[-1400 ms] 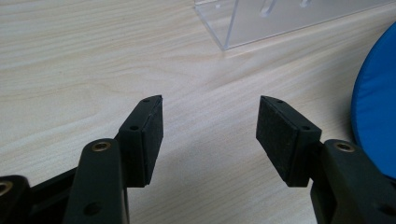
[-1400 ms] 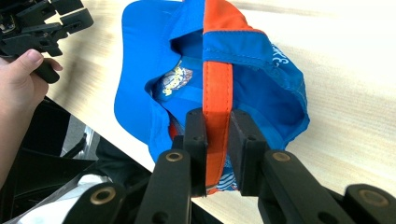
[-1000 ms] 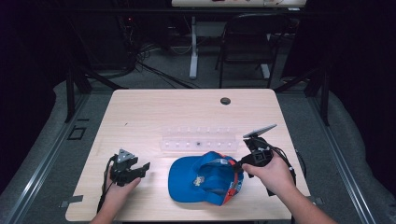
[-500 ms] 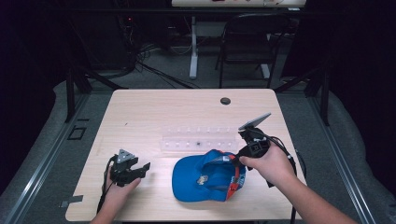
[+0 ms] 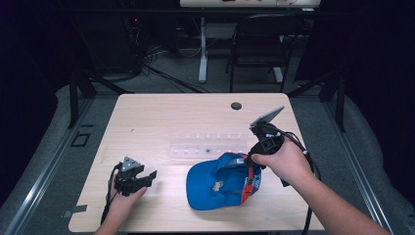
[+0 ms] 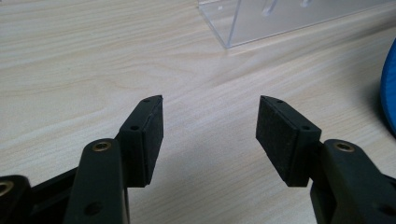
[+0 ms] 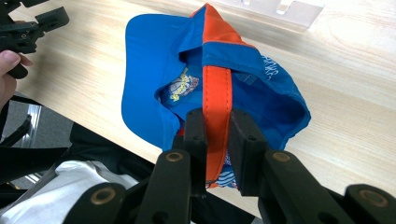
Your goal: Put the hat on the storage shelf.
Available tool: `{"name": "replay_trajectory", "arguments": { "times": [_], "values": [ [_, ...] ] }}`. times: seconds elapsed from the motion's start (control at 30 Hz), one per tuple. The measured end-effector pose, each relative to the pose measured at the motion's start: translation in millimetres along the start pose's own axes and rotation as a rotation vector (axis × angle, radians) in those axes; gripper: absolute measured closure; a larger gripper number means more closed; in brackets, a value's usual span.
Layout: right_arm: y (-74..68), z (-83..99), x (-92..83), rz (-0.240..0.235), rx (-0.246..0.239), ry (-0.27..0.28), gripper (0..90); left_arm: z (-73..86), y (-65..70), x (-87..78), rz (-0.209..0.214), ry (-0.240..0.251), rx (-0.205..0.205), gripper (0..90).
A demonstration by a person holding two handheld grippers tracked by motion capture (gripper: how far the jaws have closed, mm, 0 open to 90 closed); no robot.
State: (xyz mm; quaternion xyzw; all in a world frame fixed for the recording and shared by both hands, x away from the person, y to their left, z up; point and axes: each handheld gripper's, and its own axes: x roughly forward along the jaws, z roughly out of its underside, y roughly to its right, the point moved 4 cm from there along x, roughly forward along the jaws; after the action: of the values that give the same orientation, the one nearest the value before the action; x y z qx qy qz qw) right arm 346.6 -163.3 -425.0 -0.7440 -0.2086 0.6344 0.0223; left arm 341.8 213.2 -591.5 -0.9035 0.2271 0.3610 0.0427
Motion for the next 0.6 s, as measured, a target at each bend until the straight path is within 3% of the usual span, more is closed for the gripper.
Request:
{"name": "replay_trajectory", "arguments": {
  "times": [0.17, 0.3, 0.6],
  "values": [
    [-0.1, -3.2, -4.1, 0.019, -0.010, -0.019, 78.3, -0.1, -0.1, 0.4, 0.000, 0.001, 0.007, 42.1],
    [-2.1, -5.5, -6.9, 0.030, 0.009, -0.005, 78.3, -0.1, 0.1, 0.3, 0.003, -0.007, 0.010, 42.1],
    [-3.6, -12.9, -21.2, 0.034, 0.000, -0.007, 78.4, -0.1, 0.9, 1.4, 0.006, -0.012, 0.013, 42.1]
  ]
}}
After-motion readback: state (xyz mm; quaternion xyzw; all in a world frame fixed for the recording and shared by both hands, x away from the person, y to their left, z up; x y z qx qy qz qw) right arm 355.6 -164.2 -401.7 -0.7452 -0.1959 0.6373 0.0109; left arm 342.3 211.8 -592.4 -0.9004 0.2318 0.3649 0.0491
